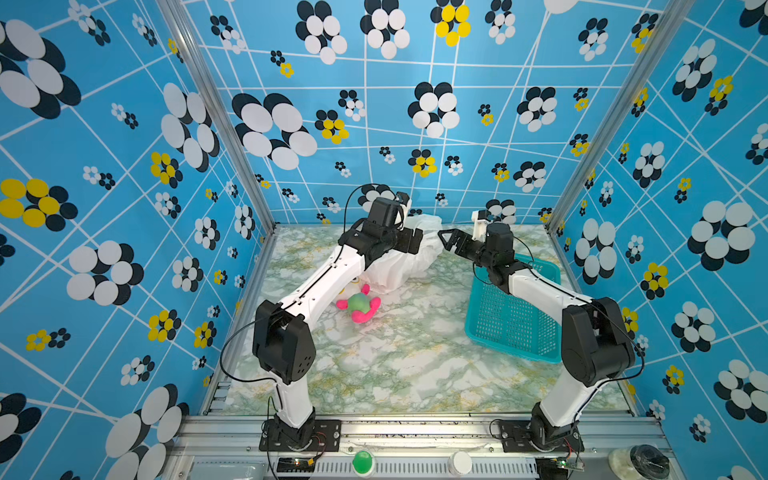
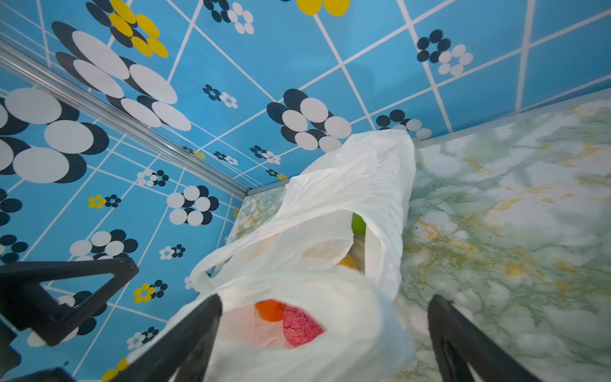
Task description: Untie the knot of the plastic bag and take out the fruit
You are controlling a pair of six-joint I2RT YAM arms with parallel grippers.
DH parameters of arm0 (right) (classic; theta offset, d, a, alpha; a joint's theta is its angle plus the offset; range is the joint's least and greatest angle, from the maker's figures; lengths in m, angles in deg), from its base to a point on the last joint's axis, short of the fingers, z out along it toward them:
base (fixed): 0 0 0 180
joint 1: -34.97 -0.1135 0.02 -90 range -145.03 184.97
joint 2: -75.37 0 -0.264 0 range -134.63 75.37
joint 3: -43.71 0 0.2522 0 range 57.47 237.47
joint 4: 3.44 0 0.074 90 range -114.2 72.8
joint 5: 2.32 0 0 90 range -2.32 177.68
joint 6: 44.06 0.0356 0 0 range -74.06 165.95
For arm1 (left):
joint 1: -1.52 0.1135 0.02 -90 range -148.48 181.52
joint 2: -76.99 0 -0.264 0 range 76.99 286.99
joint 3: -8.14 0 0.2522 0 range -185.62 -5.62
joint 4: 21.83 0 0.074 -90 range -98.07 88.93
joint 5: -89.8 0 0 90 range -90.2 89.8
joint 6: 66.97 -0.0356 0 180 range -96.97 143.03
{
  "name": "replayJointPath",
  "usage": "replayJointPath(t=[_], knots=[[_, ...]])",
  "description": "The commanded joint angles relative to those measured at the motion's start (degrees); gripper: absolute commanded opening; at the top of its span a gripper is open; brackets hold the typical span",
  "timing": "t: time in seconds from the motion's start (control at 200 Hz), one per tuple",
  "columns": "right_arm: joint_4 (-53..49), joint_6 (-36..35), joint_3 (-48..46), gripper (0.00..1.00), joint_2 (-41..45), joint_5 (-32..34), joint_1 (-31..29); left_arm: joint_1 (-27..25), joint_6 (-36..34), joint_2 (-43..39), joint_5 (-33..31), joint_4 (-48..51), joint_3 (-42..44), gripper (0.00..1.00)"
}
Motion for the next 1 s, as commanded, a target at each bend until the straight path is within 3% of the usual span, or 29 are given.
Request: replayJointPath(t=[0.0,0.07,0.245,0.345,0.405,0.47,0.53,0.65,0.75,0.88,0.994], knots=[[-1.27,1.07,-3.60,0.99,3.83,8.91,-0.23,0.47,0.75,1.36,0.30,1.86,-2.39,0.96],[1.98,2.68,-4.64,0.99,2.88,6.46,-0.19,0.47,0.66,1.42,0.69,1.79,-2.41,0.96],[11.30,5.95,1.21,0.99,-3.75,-9.43,-1.96,0.49,0.53,1.42,1.05,2.21,-2.74,0.96],[11.60,5.82,4.58,0.95,-5.18,-10.99,-3.81,0.48,0.49,1.43,1.05,2.33,-2.43,0.96],[11.48,5.10,5.30,0.76,-4.83,-11.08,-4.58,0.47,0.48,1.42,0.96,2.42,-2.17,0.95],[11.26,3.58,5.09,0.27,-3.80,-11.06,-5.27,0.47,0.40,1.42,0.86,2.77,-2.04,0.95],[10.76,1.29,4.26,0.00,-2.30,-11.01,-5.80,0.47,0.15,1.45,0.85,3.31,-2.11,0.95],[16.14,-5.55,-0.84,0.00,0.77,-17.51,-6.68,0.47,0.26,1.43,1.56,5.56,-3.06,0.94],[18.82,-19.13,-9.19,0.00,4.28,-26.85,-7.55,0.51,0.94,1.31,2.80,7.36,-3.16,0.93],[17.96,-34.15,-19.44,0.00,7.76,-28.29,-7.83,0.17,1.41,1.22,4.29,9.57,-2.53,0.92],[10.82,-41.28,-19.69,0.00,7.79,-27.78,-7.79,-0.73,0.86,1.42,4.16,11.63,-2.17,0.90]])
